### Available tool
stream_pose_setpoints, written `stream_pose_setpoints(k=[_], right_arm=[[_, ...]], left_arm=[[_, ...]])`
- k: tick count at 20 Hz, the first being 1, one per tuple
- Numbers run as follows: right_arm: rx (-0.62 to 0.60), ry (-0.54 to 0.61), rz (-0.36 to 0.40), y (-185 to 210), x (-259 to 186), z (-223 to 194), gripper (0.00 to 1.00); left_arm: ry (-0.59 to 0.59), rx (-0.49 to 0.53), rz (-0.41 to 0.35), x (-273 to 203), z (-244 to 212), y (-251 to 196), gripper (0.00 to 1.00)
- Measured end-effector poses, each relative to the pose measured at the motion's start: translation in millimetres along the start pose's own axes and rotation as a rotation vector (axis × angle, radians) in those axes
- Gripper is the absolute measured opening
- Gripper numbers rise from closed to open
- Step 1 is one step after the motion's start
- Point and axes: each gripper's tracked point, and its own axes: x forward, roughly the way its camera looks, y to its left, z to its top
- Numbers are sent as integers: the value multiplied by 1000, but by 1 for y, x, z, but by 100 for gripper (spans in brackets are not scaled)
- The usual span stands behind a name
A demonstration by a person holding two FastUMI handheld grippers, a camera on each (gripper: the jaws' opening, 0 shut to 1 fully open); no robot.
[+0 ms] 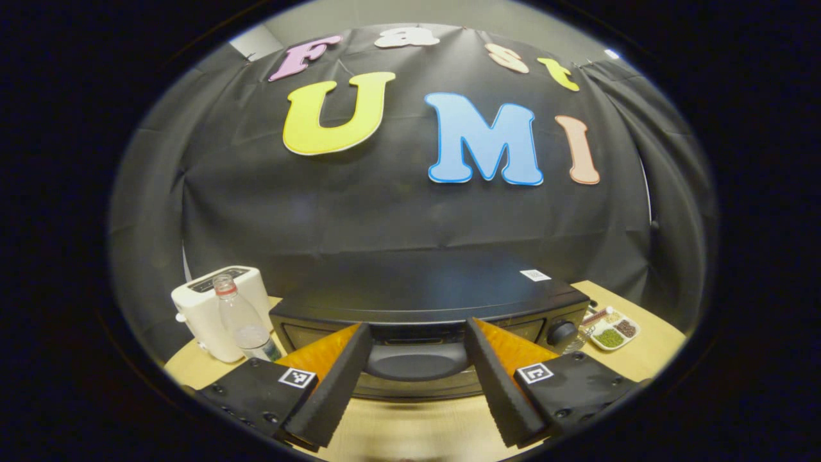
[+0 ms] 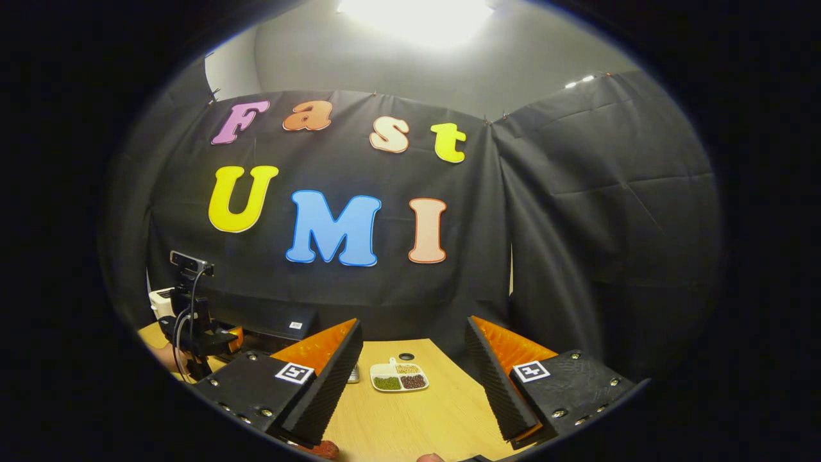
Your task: Open the electric oven with the left hand, put the food in, and close the electric oven.
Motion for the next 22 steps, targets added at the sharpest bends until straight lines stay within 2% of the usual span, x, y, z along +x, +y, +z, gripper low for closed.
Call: stream_pose_setpoints(k=[1,9,11,12,13,18,22], right_arm=[[-1,-1,2,0,0,1,97],[10,-7,24,2,-2,0,97],[19,-7,28,1,-4,-1,97],[21,-7,31,1,-4,-1,97],[21,-7,33,1,-5,-1,97],[21,5,62,4,-7,-5,97],[22,2,84,7,-9,-4,97]], left_arm=[[1,10,2,-2,-1,-1,98],[4,3,4,-23,-11,-3,100],[9,0,4,-32,-15,-3,98],[11,2,4,-35,-17,-4,92],[15,3,3,-39,-19,-4,92],[42,-3,3,-58,-33,-5,100],[70,-2,0,-72,-50,-7,100]])
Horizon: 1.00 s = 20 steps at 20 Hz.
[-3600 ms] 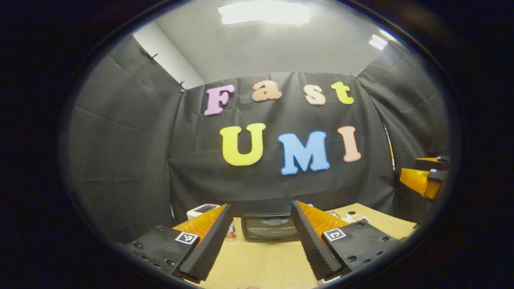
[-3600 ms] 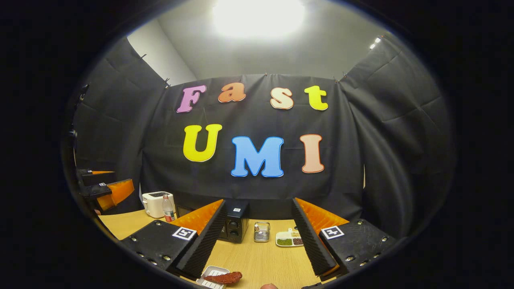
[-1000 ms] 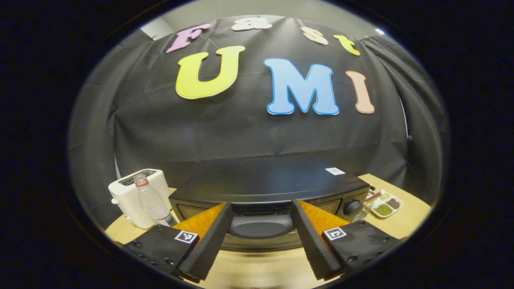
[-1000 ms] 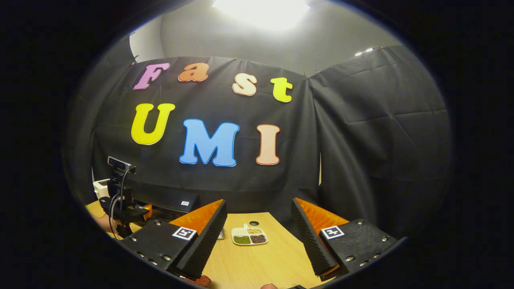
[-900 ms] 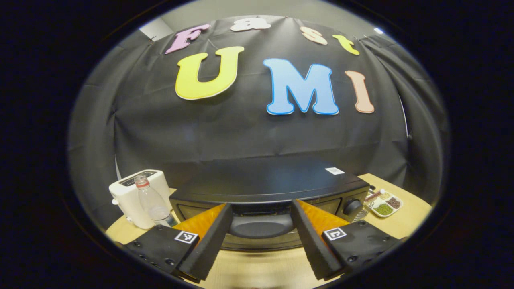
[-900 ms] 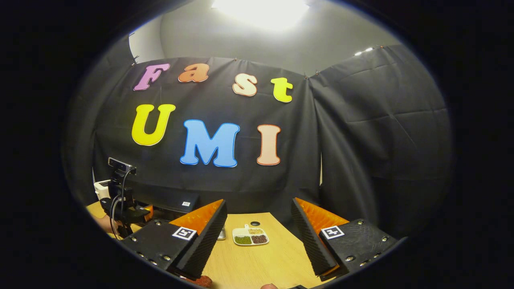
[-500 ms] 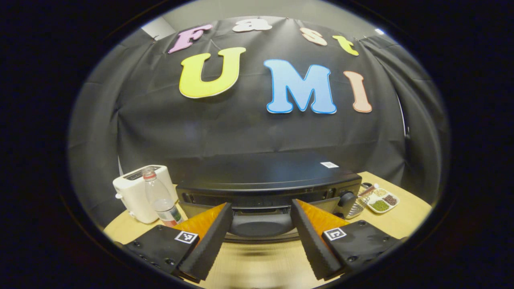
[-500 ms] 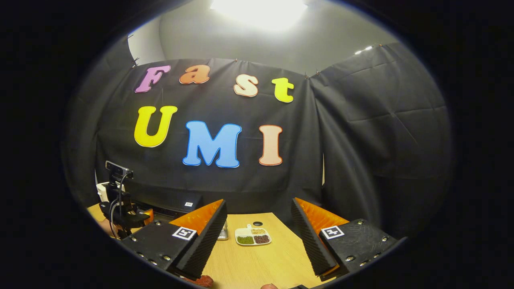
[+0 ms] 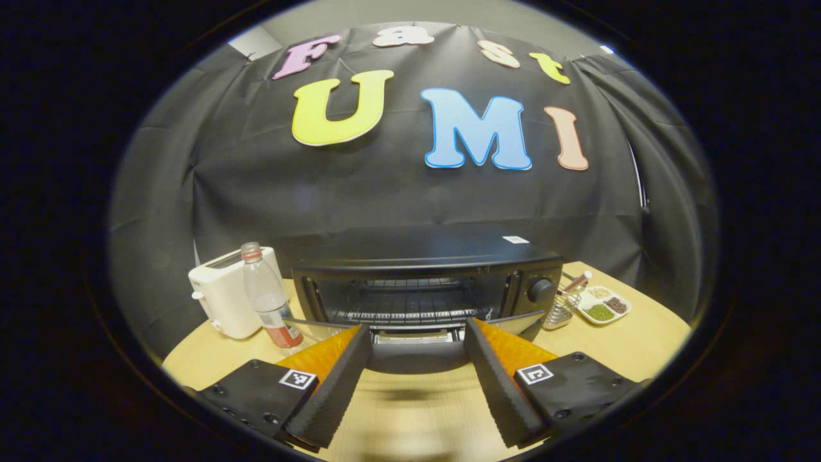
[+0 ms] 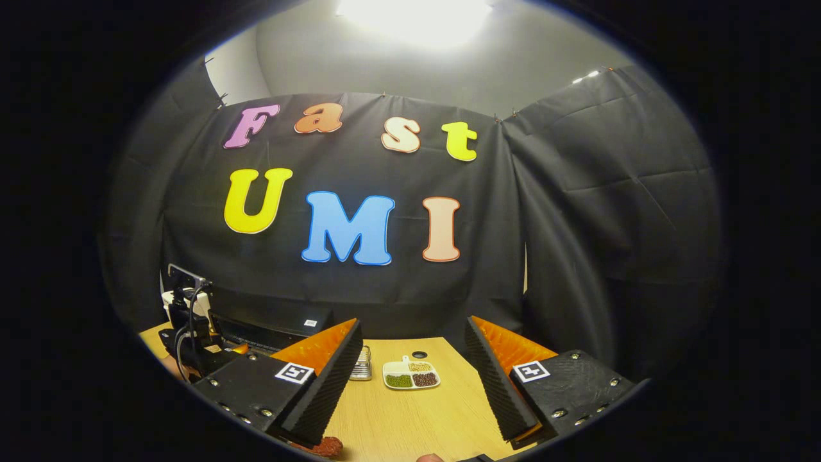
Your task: Open the electric oven with the left hand, put the food in, and close the electric oven.
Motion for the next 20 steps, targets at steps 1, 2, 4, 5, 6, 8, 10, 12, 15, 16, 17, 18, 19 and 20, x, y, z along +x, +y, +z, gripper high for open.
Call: stream_pose_setpoints(k=[1,2,4,5,6,8,10,12,15,16,17,18,19,20], right_arm=[[-2,0,6,0,-2,-1,97],[-6,1,9,0,-3,-2,97],[-12,-1,14,-2,-3,-2,97],[-12,-2,15,-3,-4,-3,97],[-10,1,16,-4,-4,-4,97],[-2,10,20,-5,-5,-7,97],[2,20,21,-7,-5,-11,97],[7,26,23,-9,-5,-13,97],[9,28,26,-10,-5,-14,97],[7,32,30,-11,-5,-15,97],[2,36,33,-11,-6,-15,97],[-2,38,33,-13,-6,-16,97],[-5,41,36,-13,-7,-18,97],[-6,46,39,-13,-8,-18,97]], left_arm=[[8,4,-1,-4,-5,-1,100],[16,9,-2,-8,-10,-1,100],[32,14,1,-14,-22,-2,100],[40,13,5,-16,-26,-2,98],[49,10,11,-19,-30,-2,98],[64,9,19,-22,-37,-3,98],[81,11,21,-24,-45,-4,98],[107,12,23,-25,-56,-4,98],[152,22,30,-29,-79,-6,98],[165,22,36,-29,-86,-7,98],[176,18,43,-30,-94,-6,100],[186,13,49,-32,-101,-6,100],[195,10,50,-33,-105,-8,98],[206,9,49,-35,-110,-10,98]])
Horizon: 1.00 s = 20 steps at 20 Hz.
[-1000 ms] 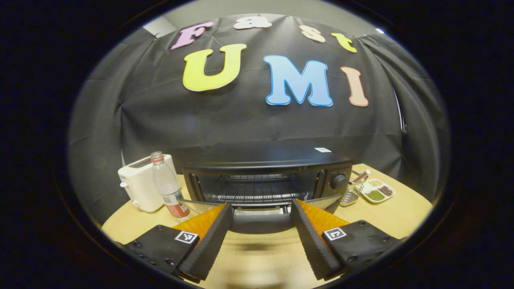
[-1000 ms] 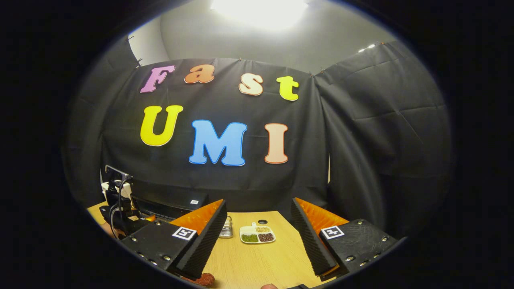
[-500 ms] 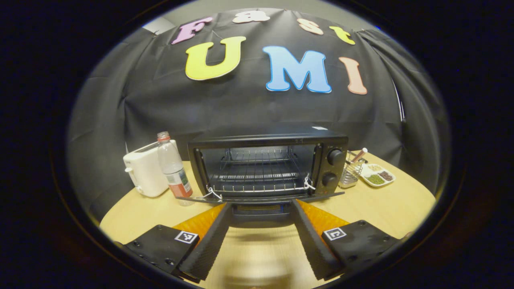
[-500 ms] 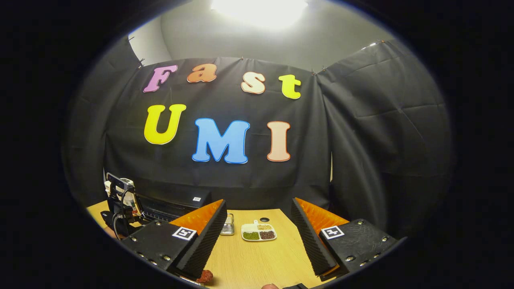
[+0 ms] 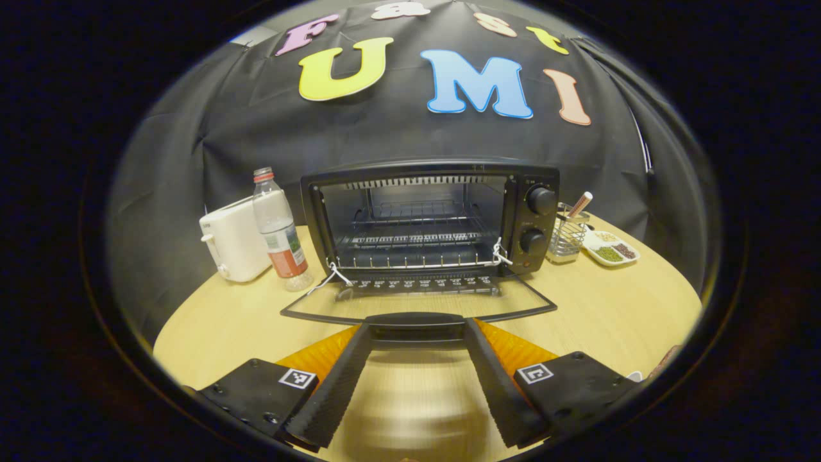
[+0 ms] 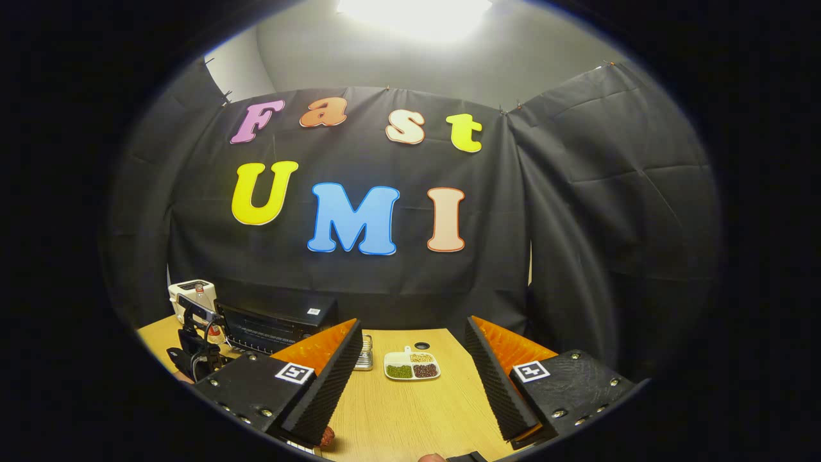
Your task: Open the electric oven with the left hand, put the food in, and close the electric oven.
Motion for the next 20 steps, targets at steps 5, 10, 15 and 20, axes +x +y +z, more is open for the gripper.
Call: stream_pose_setpoints(k=[5,10,15,20], right_arm=[[15,38,33,5,-1,-12,97],[65,94,75,15,4,-31,98],[117,153,154,33,9,-57,98],[215,315,242,56,11,-103,98]], left_arm=[[-5,-3,-12,-19,0,-8,100],[-139,-37,-25,-66,58,-9,100],[-287,-49,-11,-126,118,4,100],[-376,-44,28,-185,152,20,100]])
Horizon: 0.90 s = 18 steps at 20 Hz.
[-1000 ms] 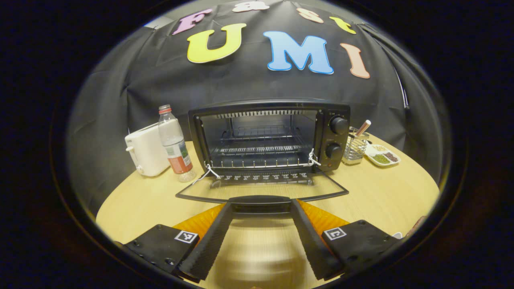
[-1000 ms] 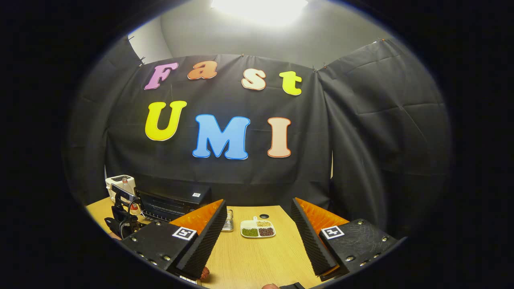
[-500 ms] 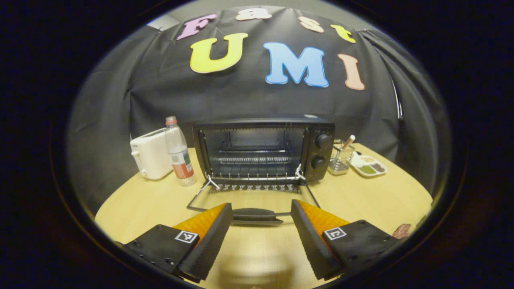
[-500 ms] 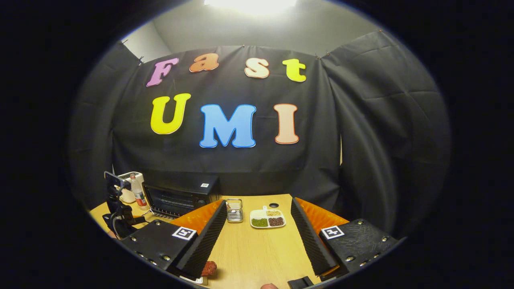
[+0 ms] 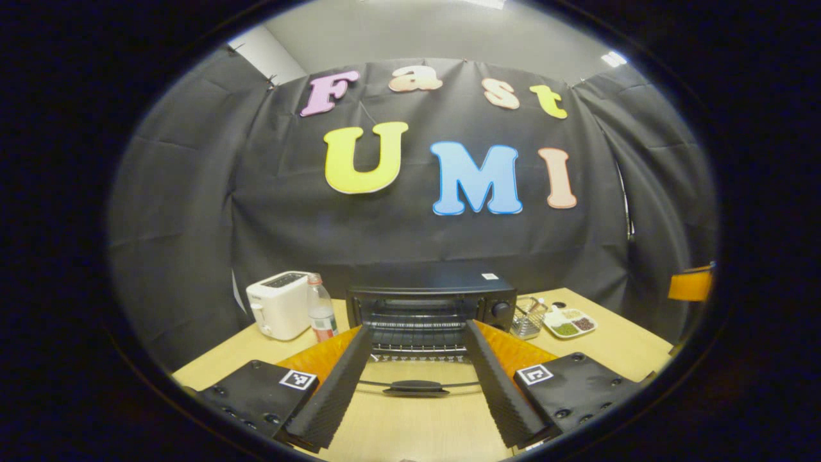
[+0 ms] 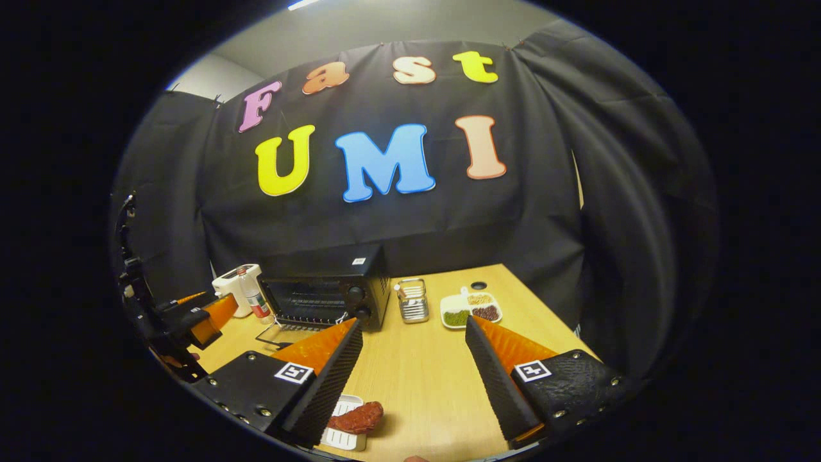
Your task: Open the electric oven with the left hand, put the food in, and close the electric oven.
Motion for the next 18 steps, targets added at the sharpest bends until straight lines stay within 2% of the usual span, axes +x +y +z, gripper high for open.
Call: stream_pose_setpoints(k=[7,8,9,14,15,17,18], right_arm=[[145,248,118,20,18,-74,99],[169,275,127,22,19,-83,98],[196,306,136,24,21,-90,96],[335,446,176,34,19,-131,96],[364,468,184,37,18,-137,96],[416,513,186,38,18,-152,96],[444,539,189,40,18,-159,96]], left_arm=[[-66,14,80,-57,33,28,100],[-70,14,92,-63,36,31,92],[-71,14,103,-69,34,33,100],[-77,-14,145,-97,38,43,97],[-82,-14,155,-103,40,45,92],[-84,-7,178,-115,38,50,92],[-79,-4,188,-120,34,53,100]])
